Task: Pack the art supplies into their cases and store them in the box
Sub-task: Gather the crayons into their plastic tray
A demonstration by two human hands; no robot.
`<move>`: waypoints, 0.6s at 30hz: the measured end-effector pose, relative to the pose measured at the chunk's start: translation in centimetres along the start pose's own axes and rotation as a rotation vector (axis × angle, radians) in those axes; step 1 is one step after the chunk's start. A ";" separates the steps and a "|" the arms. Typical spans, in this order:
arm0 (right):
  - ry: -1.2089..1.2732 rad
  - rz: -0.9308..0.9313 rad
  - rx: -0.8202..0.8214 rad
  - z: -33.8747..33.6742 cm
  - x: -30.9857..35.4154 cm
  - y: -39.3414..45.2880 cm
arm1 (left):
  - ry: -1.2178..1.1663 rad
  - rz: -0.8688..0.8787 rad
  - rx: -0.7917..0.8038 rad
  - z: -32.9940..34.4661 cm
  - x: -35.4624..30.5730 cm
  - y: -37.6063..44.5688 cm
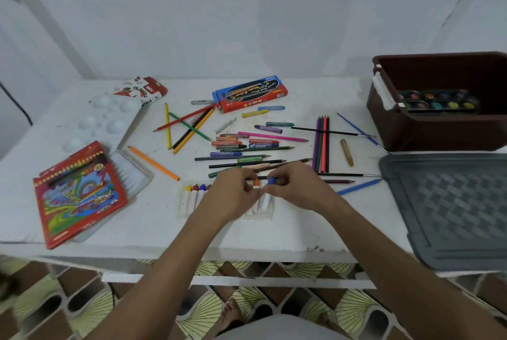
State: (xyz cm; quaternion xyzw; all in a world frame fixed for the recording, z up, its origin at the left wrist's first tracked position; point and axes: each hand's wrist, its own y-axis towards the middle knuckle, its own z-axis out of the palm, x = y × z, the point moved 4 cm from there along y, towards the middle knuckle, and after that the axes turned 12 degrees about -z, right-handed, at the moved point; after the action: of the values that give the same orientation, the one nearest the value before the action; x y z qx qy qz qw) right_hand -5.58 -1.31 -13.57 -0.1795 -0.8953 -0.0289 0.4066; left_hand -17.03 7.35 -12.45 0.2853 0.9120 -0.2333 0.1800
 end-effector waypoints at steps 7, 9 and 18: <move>0.026 0.008 -0.027 0.2 -0.2 -0.4 | 0.064 0.039 -0.044 -0.5 1.0 -0.3; 0.000 -0.012 -0.026 0.3 0.1 -0.6 | 0.060 0.046 -0.017 -0.5 1.2 -0.3; -0.181 -0.070 0.054 1.1 0.7 -1.3 | 0.099 0.029 -0.052 -0.3 2.4 -0.2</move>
State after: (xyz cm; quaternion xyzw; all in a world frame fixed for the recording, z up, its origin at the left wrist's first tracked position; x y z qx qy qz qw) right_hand -7.28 -2.07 -13.65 -0.1389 -0.9345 -0.0026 0.3276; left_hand -19.08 8.36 -13.26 0.3051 0.9213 -0.1926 0.1452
